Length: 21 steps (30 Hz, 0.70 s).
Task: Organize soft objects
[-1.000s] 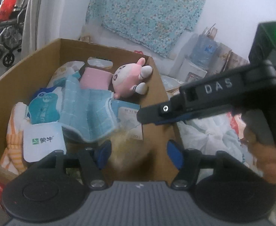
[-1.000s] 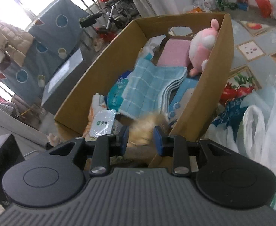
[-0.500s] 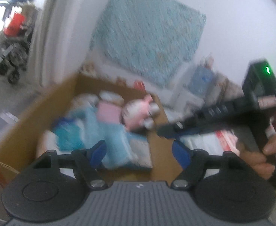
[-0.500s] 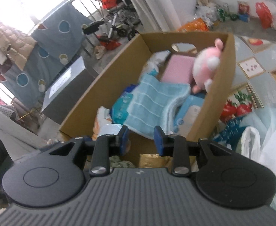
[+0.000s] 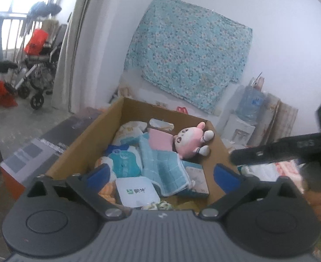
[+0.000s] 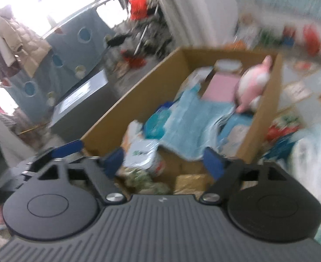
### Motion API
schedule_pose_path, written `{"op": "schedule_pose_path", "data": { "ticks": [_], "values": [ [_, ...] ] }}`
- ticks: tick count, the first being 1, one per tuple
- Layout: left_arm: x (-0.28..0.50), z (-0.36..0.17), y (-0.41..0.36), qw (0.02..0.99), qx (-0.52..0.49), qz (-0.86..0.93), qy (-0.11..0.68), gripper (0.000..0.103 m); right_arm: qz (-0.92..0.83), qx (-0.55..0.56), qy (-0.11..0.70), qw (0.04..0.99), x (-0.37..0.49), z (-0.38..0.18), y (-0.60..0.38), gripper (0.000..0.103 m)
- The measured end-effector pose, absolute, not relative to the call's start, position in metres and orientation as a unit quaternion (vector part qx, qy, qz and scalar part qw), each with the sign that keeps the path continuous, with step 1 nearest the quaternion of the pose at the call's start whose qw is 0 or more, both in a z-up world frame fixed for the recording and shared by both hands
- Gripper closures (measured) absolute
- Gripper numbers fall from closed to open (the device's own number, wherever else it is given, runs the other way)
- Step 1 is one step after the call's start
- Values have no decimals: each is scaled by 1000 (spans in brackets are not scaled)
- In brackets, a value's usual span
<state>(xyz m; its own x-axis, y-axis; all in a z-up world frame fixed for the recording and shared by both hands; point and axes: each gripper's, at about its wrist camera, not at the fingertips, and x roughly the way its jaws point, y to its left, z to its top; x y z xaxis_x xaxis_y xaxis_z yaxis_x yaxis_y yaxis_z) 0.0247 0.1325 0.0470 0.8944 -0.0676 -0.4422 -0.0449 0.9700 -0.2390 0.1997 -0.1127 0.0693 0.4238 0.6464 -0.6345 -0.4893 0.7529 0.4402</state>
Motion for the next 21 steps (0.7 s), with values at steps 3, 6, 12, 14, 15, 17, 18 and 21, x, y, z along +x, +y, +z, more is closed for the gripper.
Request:
{"op": "schedule_pose_path", "data": {
  "ticks": [3,6,12,14,15,17,18,21],
  "values": [
    [20,54,128,971,-94,10,221,0,295,70,370,878,177,83,-125,1],
    [14,61,126,972,-90,13,218,0,241,56,335,909,157,94,-141,1],
    [-1,67,125,965,-114,41,231,0,124,42,320,938,123,96,-164,1],
    [-8,65,120,966,-102,44,234,0,101,35,312,944,105,93,-165,1],
    [-11,64,117,966,-95,45,236,0,91,28,308,947,96,91,-164,1],
    [-15,61,108,964,-72,57,249,0,68,10,299,952,77,85,-159,1],
    [-16,59,103,963,-58,68,255,0,56,0,296,954,67,82,-156,1],
    [-20,54,88,958,-20,89,271,0,32,-30,291,956,42,75,-145,1]
  ]
}}
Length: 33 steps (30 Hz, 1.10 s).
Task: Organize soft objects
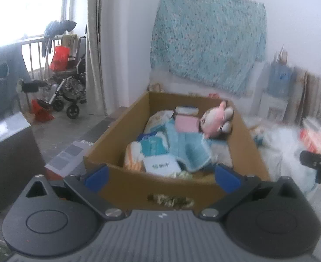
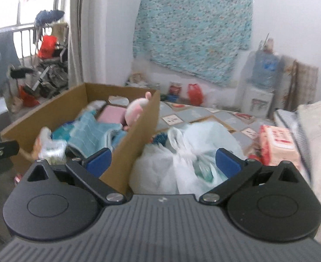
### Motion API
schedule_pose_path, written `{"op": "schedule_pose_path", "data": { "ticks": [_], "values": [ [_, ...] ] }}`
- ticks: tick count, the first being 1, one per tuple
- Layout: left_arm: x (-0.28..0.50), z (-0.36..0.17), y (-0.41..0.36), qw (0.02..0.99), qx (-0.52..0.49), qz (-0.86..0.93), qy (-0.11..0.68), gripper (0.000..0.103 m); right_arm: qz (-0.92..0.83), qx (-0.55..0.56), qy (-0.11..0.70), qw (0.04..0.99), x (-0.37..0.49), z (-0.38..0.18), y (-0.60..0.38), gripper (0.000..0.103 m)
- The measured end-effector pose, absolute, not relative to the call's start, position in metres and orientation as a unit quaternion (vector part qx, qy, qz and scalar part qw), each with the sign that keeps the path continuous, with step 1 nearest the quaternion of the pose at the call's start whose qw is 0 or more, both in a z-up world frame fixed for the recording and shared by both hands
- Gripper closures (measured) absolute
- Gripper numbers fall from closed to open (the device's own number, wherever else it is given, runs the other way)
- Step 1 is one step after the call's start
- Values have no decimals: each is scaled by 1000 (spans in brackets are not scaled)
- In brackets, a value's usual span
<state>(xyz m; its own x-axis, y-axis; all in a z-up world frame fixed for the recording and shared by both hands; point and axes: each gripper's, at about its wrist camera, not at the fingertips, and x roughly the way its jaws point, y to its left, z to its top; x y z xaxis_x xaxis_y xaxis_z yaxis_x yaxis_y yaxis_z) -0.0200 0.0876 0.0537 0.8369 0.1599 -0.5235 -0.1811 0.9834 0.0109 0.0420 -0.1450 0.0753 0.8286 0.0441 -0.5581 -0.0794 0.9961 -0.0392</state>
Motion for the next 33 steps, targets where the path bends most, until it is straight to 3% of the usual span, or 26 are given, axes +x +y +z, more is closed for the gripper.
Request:
{"op": "schedule_pose_path", "data": {
  "ticks": [8,19,33],
  "values": [
    [-27,46,71,953,7,29,303,0,-15,-56,268,962,-9,70,-123,1],
    [-21,41,77,943,-1,48,330,0,20,50,359,932,-4,62,-125,1],
    [-18,29,77,933,4,64,354,0,36,53,404,912,19,43,-111,1]
  ]
}}
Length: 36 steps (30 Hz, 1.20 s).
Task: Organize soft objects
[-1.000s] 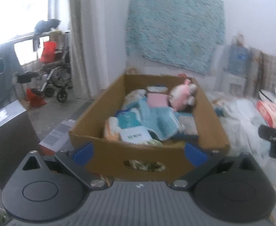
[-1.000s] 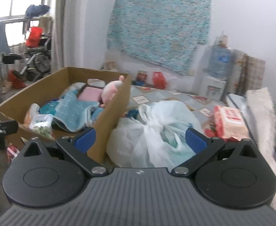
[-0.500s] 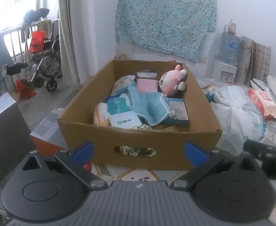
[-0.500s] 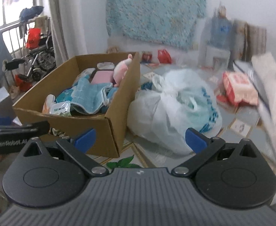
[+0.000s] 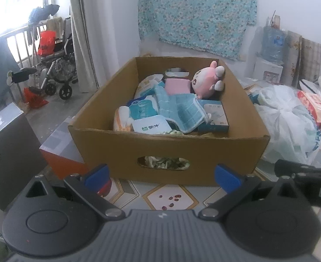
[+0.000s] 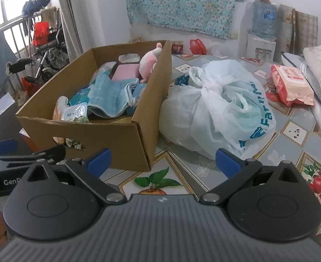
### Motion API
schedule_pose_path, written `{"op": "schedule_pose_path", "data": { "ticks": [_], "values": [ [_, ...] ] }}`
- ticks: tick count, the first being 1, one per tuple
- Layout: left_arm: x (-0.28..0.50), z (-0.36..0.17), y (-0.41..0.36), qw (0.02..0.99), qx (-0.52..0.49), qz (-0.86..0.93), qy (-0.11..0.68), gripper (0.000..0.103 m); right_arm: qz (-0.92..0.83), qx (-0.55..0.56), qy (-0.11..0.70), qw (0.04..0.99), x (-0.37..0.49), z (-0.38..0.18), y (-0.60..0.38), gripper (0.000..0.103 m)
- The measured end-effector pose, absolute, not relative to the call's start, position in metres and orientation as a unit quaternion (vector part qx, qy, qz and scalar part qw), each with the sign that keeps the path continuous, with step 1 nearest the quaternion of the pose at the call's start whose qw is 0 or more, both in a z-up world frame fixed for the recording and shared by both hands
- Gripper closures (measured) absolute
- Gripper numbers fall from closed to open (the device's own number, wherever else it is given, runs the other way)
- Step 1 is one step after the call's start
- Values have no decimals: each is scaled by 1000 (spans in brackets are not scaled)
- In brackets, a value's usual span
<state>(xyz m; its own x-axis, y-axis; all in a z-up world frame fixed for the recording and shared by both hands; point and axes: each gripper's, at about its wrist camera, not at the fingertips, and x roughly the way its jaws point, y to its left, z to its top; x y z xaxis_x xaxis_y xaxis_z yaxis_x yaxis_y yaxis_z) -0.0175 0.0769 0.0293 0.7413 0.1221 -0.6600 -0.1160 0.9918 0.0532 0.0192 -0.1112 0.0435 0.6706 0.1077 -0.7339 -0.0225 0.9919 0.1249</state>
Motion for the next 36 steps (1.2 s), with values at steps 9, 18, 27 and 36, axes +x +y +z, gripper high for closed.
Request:
{"op": "schedule_pose_path", "data": {
  "ticks": [9,18,27,36],
  "values": [
    [-16,27,79,931,1,70,358,0,30,42,418,907,26,36,-110,1],
    [-13,27,83,929,-2,75,362,0,31,33,416,908,31,35,-106,1],
    [-9,23,85,924,-5,79,374,0,35,27,422,906,37,31,-101,1],
    [-3,21,85,921,-6,79,382,0,35,25,428,903,43,28,-101,1]
  ]
}}
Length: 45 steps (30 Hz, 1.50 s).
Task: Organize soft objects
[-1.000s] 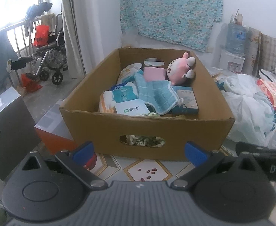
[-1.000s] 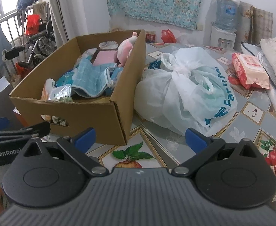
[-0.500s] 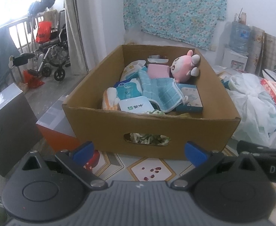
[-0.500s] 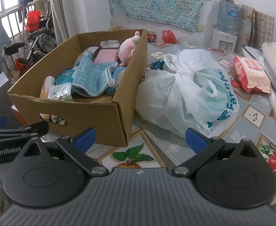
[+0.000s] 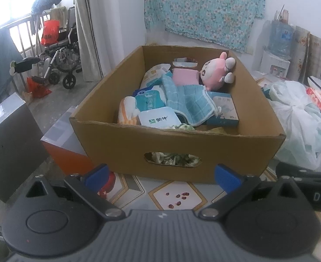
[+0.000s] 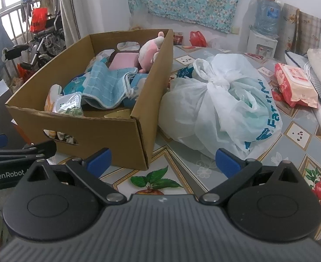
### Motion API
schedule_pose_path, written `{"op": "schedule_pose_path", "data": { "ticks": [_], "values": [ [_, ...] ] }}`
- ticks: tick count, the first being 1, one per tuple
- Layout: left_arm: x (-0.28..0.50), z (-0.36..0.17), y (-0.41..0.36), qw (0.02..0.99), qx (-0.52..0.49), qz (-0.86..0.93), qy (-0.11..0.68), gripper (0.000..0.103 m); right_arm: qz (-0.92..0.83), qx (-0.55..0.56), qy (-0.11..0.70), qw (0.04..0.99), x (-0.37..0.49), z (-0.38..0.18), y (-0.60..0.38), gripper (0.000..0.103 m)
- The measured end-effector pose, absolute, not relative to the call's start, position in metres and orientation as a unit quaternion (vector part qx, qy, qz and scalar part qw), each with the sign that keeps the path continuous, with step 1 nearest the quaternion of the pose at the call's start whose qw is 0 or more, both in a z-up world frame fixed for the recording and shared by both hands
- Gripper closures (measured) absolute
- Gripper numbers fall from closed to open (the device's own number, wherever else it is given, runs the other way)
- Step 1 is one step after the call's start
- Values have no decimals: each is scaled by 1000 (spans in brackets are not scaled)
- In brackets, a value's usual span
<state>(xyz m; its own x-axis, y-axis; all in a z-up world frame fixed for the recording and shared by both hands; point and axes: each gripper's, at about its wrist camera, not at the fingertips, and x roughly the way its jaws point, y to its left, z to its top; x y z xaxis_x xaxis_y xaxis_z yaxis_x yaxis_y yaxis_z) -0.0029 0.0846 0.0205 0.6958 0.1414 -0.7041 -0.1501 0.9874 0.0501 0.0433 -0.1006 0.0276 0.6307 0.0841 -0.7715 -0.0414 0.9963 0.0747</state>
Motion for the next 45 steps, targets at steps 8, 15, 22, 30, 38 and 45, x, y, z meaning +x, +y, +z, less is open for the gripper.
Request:
{"op": "schedule_pose_path", "data": {
  "ticks": [8,15,22,30,38,45],
  "values": [
    [2,17,86,916,-14,77,394,0,37,26,435,899,49,24,-101,1],
    [7,14,84,912,-12,77,402,0,36,23,440,897,53,20,-100,1],
    [10,10,84,909,-12,75,411,0,34,22,449,893,57,15,-100,1],
    [12,9,83,906,-14,75,415,0,34,22,453,891,59,13,-100,1],
    [12,7,83,905,-14,75,418,0,34,22,455,889,59,12,-100,1],
    [13,6,84,904,-14,75,420,1,34,19,457,889,59,10,-100,1]
  ]
}}
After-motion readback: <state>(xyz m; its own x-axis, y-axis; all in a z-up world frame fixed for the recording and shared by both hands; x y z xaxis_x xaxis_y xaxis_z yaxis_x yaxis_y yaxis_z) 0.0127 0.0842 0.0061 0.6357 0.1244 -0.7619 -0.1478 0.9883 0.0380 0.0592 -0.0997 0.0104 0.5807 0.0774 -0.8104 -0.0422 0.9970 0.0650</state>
